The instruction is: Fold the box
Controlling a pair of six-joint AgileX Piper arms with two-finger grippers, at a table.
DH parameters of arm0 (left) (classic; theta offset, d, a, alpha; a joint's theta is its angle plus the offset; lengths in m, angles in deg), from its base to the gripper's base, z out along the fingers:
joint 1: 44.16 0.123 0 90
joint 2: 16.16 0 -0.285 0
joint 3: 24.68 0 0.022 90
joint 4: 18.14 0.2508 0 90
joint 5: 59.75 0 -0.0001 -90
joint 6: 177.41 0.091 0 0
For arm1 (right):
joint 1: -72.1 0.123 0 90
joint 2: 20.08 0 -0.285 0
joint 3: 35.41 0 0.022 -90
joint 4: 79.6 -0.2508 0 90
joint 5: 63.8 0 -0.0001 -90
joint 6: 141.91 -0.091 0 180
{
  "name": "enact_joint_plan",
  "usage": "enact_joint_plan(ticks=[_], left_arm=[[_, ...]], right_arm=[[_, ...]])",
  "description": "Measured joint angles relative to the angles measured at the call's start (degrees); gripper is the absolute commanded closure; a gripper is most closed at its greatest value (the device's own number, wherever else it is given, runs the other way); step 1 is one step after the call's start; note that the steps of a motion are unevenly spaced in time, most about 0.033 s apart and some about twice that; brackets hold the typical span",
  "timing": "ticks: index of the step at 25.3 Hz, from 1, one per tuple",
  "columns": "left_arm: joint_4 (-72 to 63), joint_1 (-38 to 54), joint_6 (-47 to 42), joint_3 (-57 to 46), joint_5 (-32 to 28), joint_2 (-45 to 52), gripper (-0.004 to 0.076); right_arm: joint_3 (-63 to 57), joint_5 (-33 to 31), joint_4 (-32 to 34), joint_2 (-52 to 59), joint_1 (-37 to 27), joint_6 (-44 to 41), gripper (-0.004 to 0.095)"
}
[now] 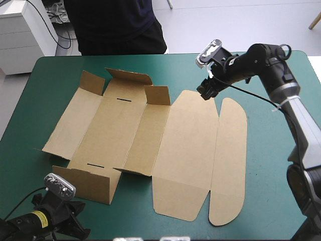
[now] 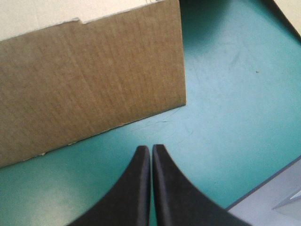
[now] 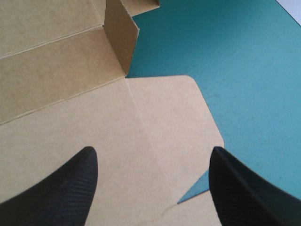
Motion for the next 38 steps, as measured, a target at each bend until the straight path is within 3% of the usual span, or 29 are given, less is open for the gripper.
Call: enact_joint_plan(ticks=[15,26,34,38], left_arm=[[0.0,0.0,0.0,0.0,-0.07,0.0,0.0731],[0.0,0.0,0.0,0.0,-0.01,0.0,0.0731],[0.0,0.0,0.0,0.0,-0.01,0.0,0.0731],[0.0,0.0,0.0,0.0,-0.01,0.0,0.0731]], right_arm=[[21.61,-0.68,-5.05,-22.22,5.67,2.21,0.0289],[23.78,0.39,-5.65,-29.4,9.19,3.66,0.0289],[23.78,8.47,-2.72,-29.91,10.88,3.94,0.029],[23.78,9.41,-2.54,-30.91,10.88,3.89,0.029]])
